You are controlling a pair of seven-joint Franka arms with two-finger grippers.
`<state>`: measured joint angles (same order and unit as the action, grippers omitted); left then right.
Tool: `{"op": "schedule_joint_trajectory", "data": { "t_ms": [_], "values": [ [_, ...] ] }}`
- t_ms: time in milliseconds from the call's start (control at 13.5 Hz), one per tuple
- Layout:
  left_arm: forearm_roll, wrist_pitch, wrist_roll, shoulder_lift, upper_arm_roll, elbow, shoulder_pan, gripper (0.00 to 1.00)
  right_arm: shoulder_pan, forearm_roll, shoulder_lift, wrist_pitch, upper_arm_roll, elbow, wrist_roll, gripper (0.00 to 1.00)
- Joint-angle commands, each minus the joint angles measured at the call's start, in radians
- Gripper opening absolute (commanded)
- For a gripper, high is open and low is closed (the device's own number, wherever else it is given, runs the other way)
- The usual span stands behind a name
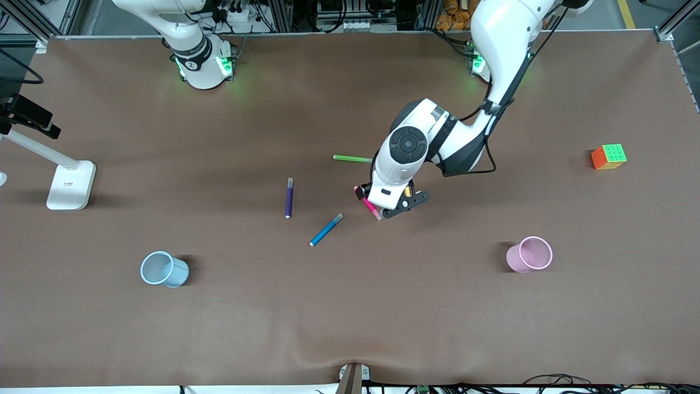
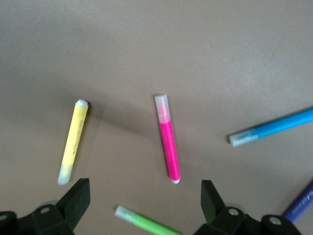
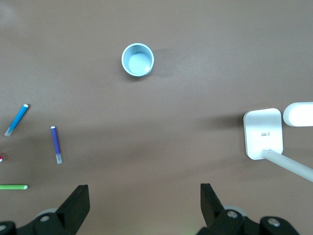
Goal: Place pink and blue markers in matching cups
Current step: 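Reach the left gripper down to the pink marker, then close the left gripper on the pink marker and lift it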
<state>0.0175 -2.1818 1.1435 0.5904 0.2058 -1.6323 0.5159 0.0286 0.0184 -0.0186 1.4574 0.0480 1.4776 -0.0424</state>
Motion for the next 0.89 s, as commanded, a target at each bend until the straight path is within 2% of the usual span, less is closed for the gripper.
{"op": "schedule_joint_trajectory", "data": {
  "t_ms": [0, 222, 370, 591, 813],
  "values": [
    [-0.074, -0.071, 0.111, 0.052, -0.008, 0.014, 0.022, 1.0, 0.007, -0.008, 0.002, 0.0, -0.005, -0.007, 0.004, 1.0],
    [-0.09, -0.147, 0.182, 0.11, -0.011, 0.02, 0.033, 0.9, 0.004, -0.015, 0.003, 0.0, -0.004, -0.008, 0.004, 1.0],
    [-0.106, -0.177, 0.217, 0.138, -0.014, 0.025, 0.042, 0.86, 0.002, -0.014, 0.003, 0.0, -0.005, -0.007, 0.004, 1.0],
    [-0.119, -0.201, 0.223, 0.157, -0.014, 0.025, 0.042, 0.7, 0.002, -0.014, 0.003, 0.0, -0.005, -0.007, 0.004, 1.0],
    [-0.131, -0.204, 0.223, 0.164, -0.016, 0.026, 0.035, 0.64, 0.002, -0.017, 0.005, 0.001, -0.005, -0.008, 0.004, 1.0]
  ]
}}
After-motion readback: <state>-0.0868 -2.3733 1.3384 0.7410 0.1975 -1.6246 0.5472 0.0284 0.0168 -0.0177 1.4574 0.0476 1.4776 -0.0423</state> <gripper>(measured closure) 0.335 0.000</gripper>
